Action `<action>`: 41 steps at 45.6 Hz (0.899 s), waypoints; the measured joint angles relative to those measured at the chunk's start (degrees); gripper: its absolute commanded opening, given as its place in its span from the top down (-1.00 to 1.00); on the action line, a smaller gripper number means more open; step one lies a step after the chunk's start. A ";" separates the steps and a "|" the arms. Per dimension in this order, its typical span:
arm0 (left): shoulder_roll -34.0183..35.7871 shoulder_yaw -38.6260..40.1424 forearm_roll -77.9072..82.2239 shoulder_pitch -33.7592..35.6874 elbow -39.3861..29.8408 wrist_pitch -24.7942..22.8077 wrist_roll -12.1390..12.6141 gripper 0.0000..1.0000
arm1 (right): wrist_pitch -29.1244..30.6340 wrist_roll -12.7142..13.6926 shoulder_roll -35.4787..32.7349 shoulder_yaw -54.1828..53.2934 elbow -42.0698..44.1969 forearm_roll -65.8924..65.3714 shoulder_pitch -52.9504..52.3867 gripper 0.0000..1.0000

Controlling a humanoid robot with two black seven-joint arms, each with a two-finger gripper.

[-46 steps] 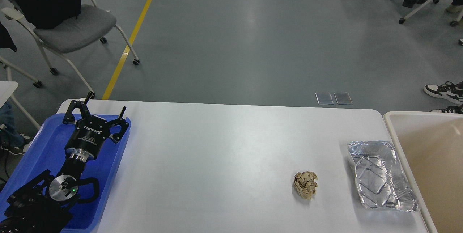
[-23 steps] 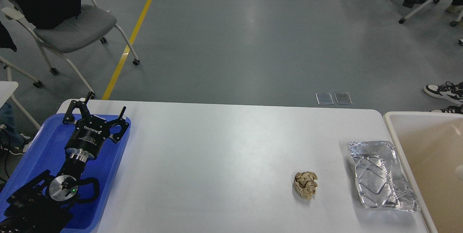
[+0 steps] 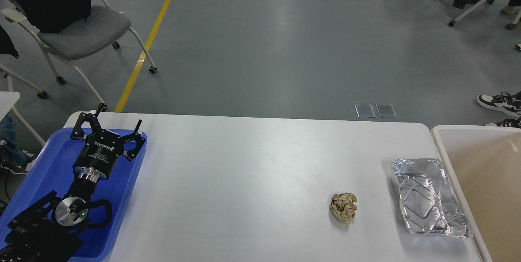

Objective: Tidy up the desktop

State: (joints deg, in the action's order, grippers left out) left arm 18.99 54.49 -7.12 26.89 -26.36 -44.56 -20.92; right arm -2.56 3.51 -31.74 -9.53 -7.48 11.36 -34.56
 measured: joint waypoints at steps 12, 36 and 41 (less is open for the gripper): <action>0.00 0.00 0.00 0.01 0.00 0.00 0.00 -0.98 | 2.25 0.29 -1.68 0.27 -2.68 -3.43 -7.22 -1.00; 0.00 -0.06 0.00 0.07 0.00 0.00 0.00 -0.98 | 2.71 1.31 -12.42 5.97 -28.52 -21.42 -26.22 -1.00; 0.00 -0.07 0.01 0.07 0.00 0.00 0.00 -0.98 | 2.74 1.65 -12.60 12.31 -31.32 -23.29 -31.87 -1.00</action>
State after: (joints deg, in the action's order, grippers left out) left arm 18.98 54.42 -7.11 26.96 -26.36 -44.56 -20.92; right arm 0.17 5.16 -44.34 2.78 -38.80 -11.93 -66.43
